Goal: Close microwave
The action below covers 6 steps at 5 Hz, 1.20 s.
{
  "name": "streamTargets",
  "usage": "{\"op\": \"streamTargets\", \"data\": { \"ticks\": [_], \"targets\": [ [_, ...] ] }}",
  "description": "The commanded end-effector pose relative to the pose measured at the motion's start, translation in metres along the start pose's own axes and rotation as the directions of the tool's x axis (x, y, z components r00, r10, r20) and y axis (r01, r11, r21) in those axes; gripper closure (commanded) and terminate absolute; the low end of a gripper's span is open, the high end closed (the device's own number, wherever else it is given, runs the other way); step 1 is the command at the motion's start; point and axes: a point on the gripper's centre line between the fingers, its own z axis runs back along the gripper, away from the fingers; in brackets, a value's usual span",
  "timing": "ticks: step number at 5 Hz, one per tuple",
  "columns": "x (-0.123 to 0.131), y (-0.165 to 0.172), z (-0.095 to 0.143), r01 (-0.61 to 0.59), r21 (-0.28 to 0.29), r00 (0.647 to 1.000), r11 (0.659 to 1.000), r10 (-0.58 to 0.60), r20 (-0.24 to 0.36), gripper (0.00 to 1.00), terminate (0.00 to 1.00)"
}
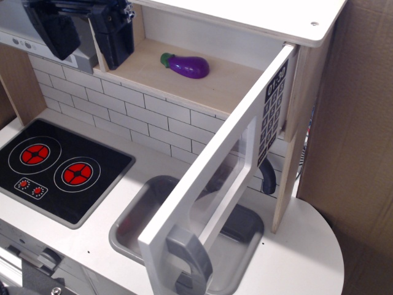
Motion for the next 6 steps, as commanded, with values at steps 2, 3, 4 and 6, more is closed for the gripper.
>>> {"op": "streamTargets", "data": {
  "ticks": [2, 3, 4, 6],
  "targets": [
    [0.005, -0.032, 0.002, -0.040, -0.001, 0.999, 0.999, 0.040, -0.021, 0.00, 0.00],
    [0.005, -0.063, 0.008, -0.026, -0.014, 1.000, 1.000, 0.026, -0.015, 0.00, 0.00],
    [0.002, -0.086, 0.000, -0.018, 0.016, 1.000, 1.000, 0.018, -0.006, 0.00, 0.00],
    [0.003, -0.115, -0.035, 0.021, 0.067, 0.997, 0.998, -0.025, 0.067, 0.00, 0.00]
  ]
}}
